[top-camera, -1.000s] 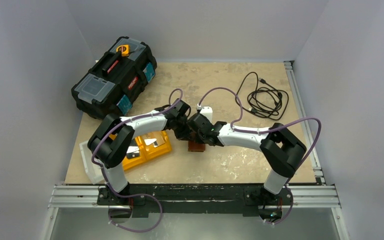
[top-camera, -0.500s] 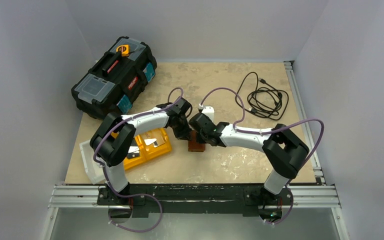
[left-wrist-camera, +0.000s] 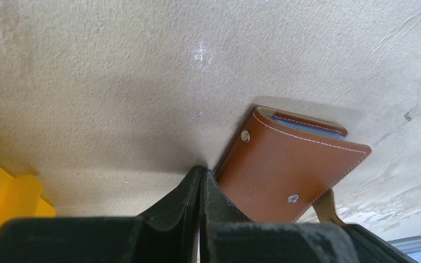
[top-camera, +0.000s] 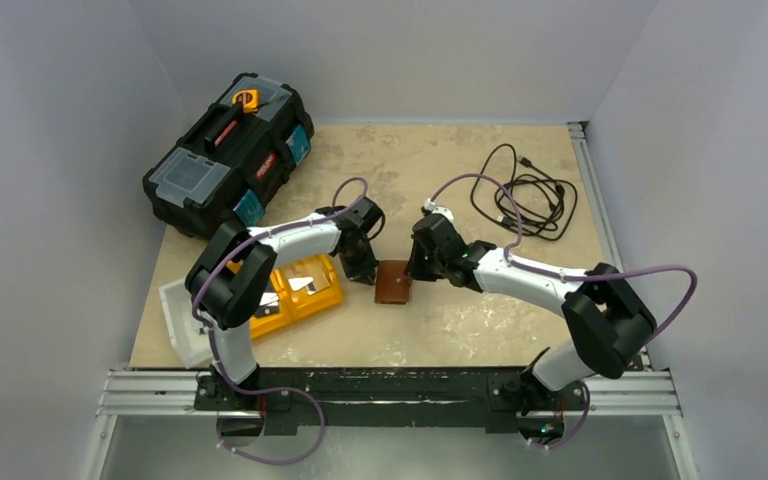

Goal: Take the credit cards out of the card holder
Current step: Open the card holder at the center of the board.

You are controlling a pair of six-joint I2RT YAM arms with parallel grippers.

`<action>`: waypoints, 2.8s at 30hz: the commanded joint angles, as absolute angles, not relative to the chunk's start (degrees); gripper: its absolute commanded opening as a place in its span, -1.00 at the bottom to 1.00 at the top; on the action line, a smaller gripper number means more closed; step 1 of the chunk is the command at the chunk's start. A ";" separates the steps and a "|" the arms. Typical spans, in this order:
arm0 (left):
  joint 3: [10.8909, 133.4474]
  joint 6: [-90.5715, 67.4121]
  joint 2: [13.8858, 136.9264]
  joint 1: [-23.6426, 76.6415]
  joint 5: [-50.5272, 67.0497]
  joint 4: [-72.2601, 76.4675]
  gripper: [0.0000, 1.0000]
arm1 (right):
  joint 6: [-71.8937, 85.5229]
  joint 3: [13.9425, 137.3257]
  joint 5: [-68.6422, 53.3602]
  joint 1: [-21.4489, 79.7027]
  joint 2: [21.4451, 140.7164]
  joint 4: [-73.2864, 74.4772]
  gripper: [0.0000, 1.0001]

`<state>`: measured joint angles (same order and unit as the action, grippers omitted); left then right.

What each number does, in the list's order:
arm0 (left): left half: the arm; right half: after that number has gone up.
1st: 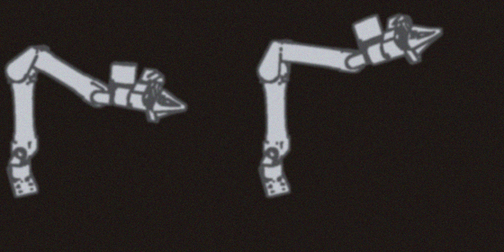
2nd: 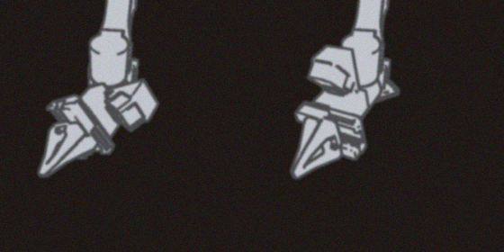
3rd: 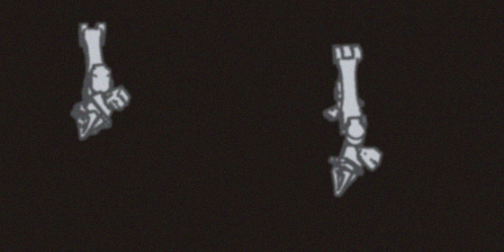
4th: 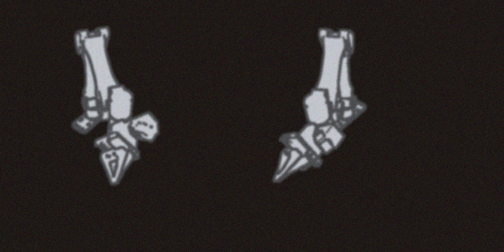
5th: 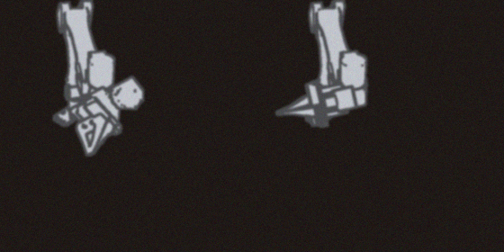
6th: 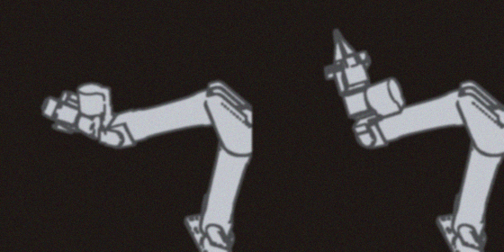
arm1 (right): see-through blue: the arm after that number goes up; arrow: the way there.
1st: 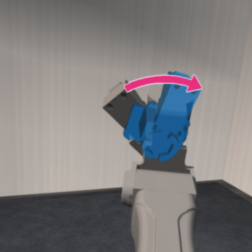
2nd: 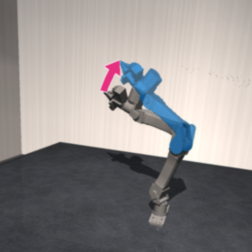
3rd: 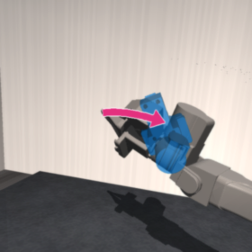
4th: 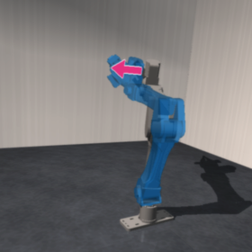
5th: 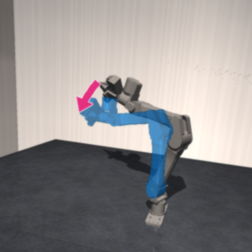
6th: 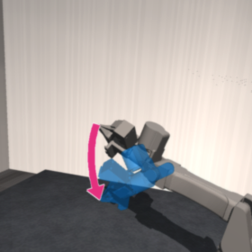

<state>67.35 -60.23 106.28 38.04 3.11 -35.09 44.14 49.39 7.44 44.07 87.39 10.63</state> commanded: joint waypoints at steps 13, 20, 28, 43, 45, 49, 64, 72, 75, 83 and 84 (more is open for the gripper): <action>68.69 -48.35 90.17 38.61 -1.33 -38.38 -0.45 | 43.97 52.17 4.68 43.50 71.97 17.05 -1.00; 66.01 -46.02 86.06 38.61 -0.29 -38.90 -0.31 | 46.28 54.67 2.34 47.51 75.55 15.64 -1.00; 63.07 -46.15 86.31 38.96 2.40 -36.51 -0.31 | 46.12 51.57 3.47 44.56 72.83 19.46 -1.00; 65.00 -47.15 92.76 43.44 2.62 -35.88 -0.35 | 47.79 33.53 10.39 36.10 75.16 17.21 -1.00; 65.66 -47.34 93.83 43.95 2.49 -35.88 -0.35 | 47.42 33.76 10.70 34.98 77.28 16.21 -1.00; 67.07 -47.64 95.99 44.42 2.13 -35.91 -0.38 | 46.51 35.41 11.71 34.48 80.09 14.42 -1.00; 69.05 -48.43 99.10 45.54 6.62 -31.47 -0.57 | 44.27 38.98 11.43 33.79 87.10 12.15 -1.00; 70.94 -50.55 102.80 46.93 12.31 -26.33 -0.58 | 43.04 40.45 11.11 33.81 85.44 13.52 -1.00; 72.22 -51.35 105.10 47.04 13.87 -25.38 -0.57 | 42.32 41.24 12.03 33.88 83.84 15.01 -1.00; 74.71 -52.05 109.41 47.03 13.57 -26.63 -0.46 | 41.24 43.22 11.89 34.12 75.11 20.07 -0.47; 74.85 -51.99 109.88 47.03 13.62 -26.78 -0.44 | 41.15 43.38 11.57 34.41 73.34 20.41 -0.41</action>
<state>72.31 -51.13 108.51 46.70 12.93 -26.92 42.57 40.25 9.96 34.06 79.00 17.30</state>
